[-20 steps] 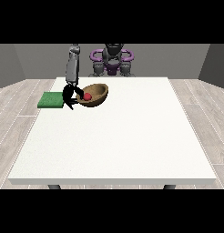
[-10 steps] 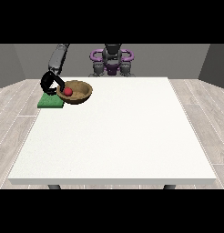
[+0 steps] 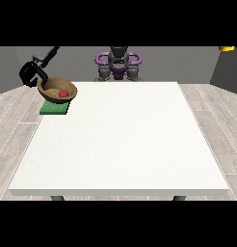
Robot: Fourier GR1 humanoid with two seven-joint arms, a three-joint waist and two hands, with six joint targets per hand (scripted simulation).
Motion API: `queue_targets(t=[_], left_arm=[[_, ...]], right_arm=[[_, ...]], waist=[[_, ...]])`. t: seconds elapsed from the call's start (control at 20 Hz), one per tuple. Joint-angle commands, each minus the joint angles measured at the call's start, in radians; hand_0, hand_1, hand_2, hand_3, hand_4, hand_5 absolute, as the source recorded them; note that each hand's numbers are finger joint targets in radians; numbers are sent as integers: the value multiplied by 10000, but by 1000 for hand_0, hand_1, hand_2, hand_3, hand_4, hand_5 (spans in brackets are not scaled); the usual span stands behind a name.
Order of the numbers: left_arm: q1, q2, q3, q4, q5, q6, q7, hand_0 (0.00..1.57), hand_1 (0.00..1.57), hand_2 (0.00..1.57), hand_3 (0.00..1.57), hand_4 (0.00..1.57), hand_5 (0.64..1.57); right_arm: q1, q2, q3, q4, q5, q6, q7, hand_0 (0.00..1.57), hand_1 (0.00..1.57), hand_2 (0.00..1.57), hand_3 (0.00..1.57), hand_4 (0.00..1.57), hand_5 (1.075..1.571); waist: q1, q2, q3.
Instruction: Pick the cup and pour the ball into the bowl, then pick the bowl and place it on the pad
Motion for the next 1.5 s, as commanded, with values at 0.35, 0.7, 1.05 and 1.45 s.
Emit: queue_targets(t=[0.35,0.7,1.05,1.45], left_arm=[[740,584,326,1050,-40,-489,-1414,0,0,0,0,1215,1553],[446,224,-8,488,-27,120,-1291,0,0,0,0,1207,1555],[-145,1259,328,619,672,-499,-836,0,0,0,0,1192,1561],[654,850,178,794,453,-475,-1636,0,0,0,0,1195,1561]], right_arm=[[404,354,-261,-157,-151,71,-369,1571,1571,1571,489,1073,1568],[200,1269,-491,377,-383,-313,-1060,1571,1571,1571,532,1032,1571],[-261,224,-1645,1202,-1229,21,-896,1571,1571,1571,875,710,1571],[-104,-260,-1601,1148,-918,-613,-951,1508,1508,1412,824,0,1552]], waist=[[-308,301,4],[-97,624,11],[93,1394,19],[65,1047,10]])
